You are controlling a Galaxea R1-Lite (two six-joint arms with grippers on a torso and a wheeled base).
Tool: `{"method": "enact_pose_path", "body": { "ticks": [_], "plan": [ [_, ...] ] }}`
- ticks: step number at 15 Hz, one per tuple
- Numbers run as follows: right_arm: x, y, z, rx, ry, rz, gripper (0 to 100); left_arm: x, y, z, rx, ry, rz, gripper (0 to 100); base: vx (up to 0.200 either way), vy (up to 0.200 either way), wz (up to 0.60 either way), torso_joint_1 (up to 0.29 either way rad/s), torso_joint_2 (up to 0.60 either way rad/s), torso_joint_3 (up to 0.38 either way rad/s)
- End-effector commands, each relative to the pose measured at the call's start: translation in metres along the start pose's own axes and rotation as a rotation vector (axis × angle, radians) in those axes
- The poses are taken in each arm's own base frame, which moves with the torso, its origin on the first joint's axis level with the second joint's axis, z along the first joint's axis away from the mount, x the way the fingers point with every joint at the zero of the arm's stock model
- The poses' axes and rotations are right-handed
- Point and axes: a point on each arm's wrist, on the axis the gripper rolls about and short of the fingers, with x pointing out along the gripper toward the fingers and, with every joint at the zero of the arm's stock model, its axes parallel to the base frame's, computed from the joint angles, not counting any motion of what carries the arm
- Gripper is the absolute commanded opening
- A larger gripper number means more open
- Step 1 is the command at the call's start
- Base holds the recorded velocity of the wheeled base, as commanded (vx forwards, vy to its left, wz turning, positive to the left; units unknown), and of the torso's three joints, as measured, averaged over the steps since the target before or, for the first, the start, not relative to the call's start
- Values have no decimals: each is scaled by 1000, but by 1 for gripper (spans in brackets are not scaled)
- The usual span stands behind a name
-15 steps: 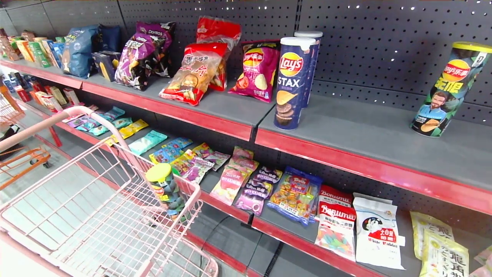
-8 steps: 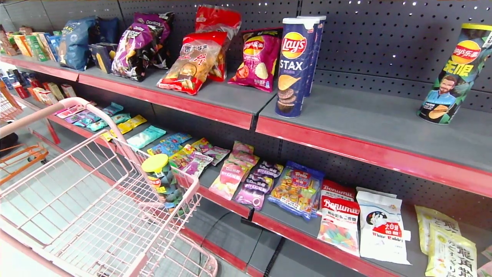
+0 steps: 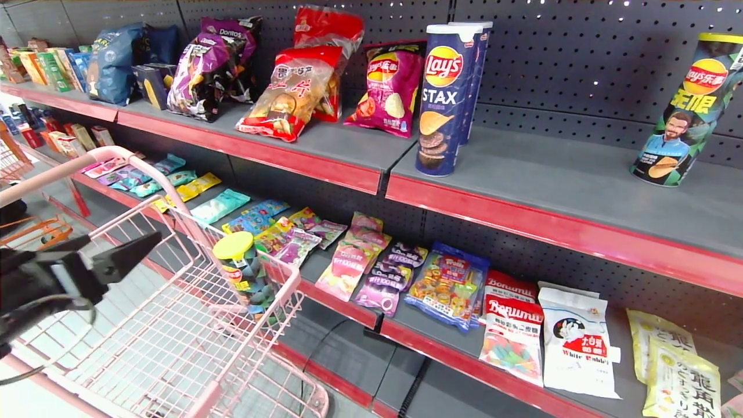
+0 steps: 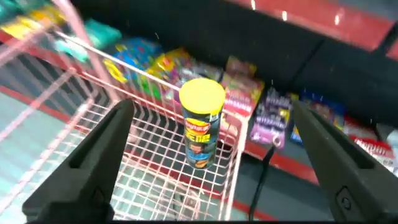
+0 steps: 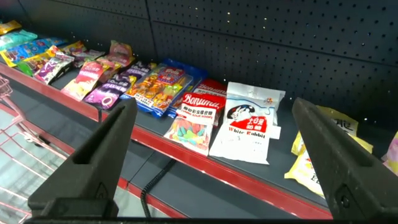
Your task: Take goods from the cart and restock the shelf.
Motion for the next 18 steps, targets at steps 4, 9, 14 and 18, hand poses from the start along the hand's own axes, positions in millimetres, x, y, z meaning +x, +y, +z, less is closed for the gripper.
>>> {"method": "enact_pose_path", "body": {
  "ticks": [4,9,14,18],
  "plan": [
    [0,0,0,0,1,2,100,118,24,-81,10,255,-74,100,0,0,0,0,0,0],
    [0,0,0,0,0,2,100,134,20,-101,12,297,-114,100,0,0,0,0,0,0],
    [0,0,0,-2,0,2,100,154,24,-121,38,268,-132,100,0,0,0,0,0,0],
    [0,0,0,-2,0,2,100,169,27,-132,56,211,-148,100,0,0,0,0,0,0]
  ]
}}
